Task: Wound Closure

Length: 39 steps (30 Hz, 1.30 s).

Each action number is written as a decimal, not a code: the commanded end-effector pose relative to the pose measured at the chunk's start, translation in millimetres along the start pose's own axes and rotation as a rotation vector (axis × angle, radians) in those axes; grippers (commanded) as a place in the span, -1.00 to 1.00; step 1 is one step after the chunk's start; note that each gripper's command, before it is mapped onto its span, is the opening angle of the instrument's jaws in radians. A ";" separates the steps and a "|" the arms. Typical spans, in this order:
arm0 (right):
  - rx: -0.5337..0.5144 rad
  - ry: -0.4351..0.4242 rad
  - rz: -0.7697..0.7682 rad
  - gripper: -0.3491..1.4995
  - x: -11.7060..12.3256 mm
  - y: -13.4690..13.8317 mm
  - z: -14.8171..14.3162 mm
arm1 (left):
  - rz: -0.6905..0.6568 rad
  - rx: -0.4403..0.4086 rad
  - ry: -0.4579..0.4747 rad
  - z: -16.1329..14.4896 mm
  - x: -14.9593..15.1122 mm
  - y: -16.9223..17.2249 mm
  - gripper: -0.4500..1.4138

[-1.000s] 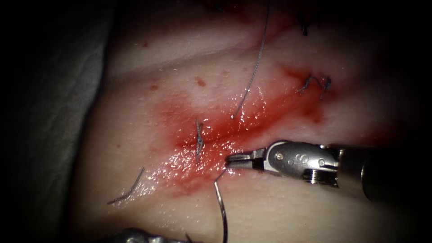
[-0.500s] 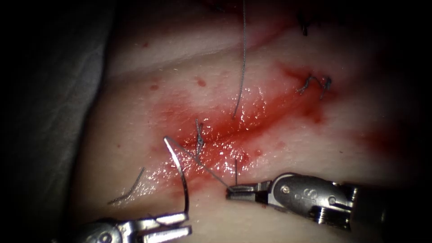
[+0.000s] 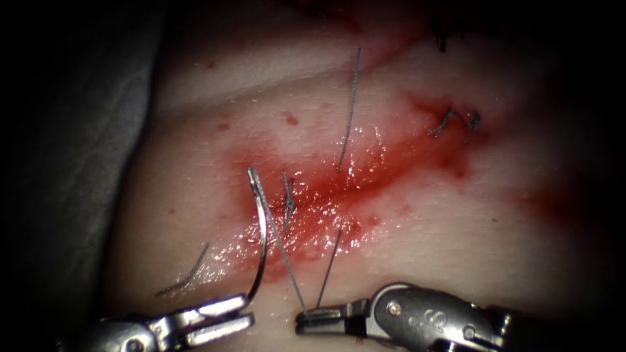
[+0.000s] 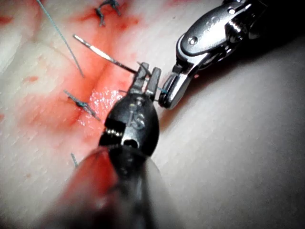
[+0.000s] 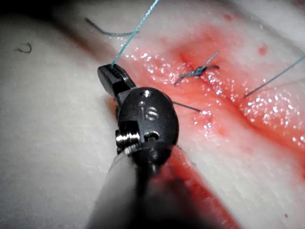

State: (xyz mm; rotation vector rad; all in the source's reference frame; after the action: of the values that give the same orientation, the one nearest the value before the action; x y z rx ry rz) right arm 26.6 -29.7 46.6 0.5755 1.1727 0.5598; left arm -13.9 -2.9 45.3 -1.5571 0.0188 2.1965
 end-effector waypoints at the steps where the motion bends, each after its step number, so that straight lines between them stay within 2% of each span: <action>1: -0.023 0.020 -0.033 -0.15 0.6 0.1 1.0 | -0.005 0.006 0.002 0.3 -0.6 0.0 -0.89; 3: -0.095 0.024 -0.126 0.58 1.4 0.8 0.9 | -0.003 0.032 -0.003 -0.6 -0.7 -0.7 -0.87; 6: -0.161 0.026 -0.209 0.89 2.2 2.0 0.5 | 0.001 0.061 -0.022 -1.8 -1.2 -1.5 -0.86; 7: -0.199 0.031 -0.243 0.93 2.4 2.5 0.2 | 0.002 0.063 -0.025 -2.2 -1.4 -1.6 -0.86; 11: -0.263 0.018 -0.303 0.96 2.6 4.2 -0.5 | 0.005 0.082 -0.042 -3.6 -2.2 -2.3 -0.84; 17: -0.341 -0.028 -0.305 0.94 0.8 7.3 -1.4 | 0.004 0.110 -0.054 -4.6 -2.7 -2.8 -0.82; 23: -0.377 -0.057 -0.257 0.85 -2.2 10.6 -0.4 | 0.004 0.122 -0.056 -4.2 -2.7 -2.6 -0.80; 30: -0.404 -0.078 -0.180 0.73 -3.6 13.1 1.8 | 0.006 0.124 -0.055 -4.1 -3.1 -2.6 -0.80; 32: -0.411 -0.079 -0.157 0.45 -3.7 13.4 2.4 | 0.008 0.123 -0.054 -4.1 -3.2 -2.4 -0.80; 33: -0.409 -0.081 -0.151 0.18 -3.8 13.5 2.5 | 0.008 0.124 -0.054 -4.1 -3.3 -2.4 -0.80; 34: -0.404 -0.086 -0.145 -0.49 -3.8 13.5 2.6 | 0.009 0.124 -0.053 -4.1 -3.4 -2.3 -0.80; 35: -0.400 -0.097 -0.138 -1.00 -3.8 13.4 2.5 | 0.010 0.125 -0.054 -4.2 -3.4 -2.3 -0.80; 39: -0.426 -0.115 -0.113 -1.00 -3.7 12.7 2.0 | 0.012 0.130 -0.058 -4.5 -3.7 -2.4 -0.80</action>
State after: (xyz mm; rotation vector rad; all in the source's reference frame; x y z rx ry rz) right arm 25.3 -22.7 58.0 0.1739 0.9309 0.6482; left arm -7.4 -3.0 47.0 -1.4239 0.1545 2.2020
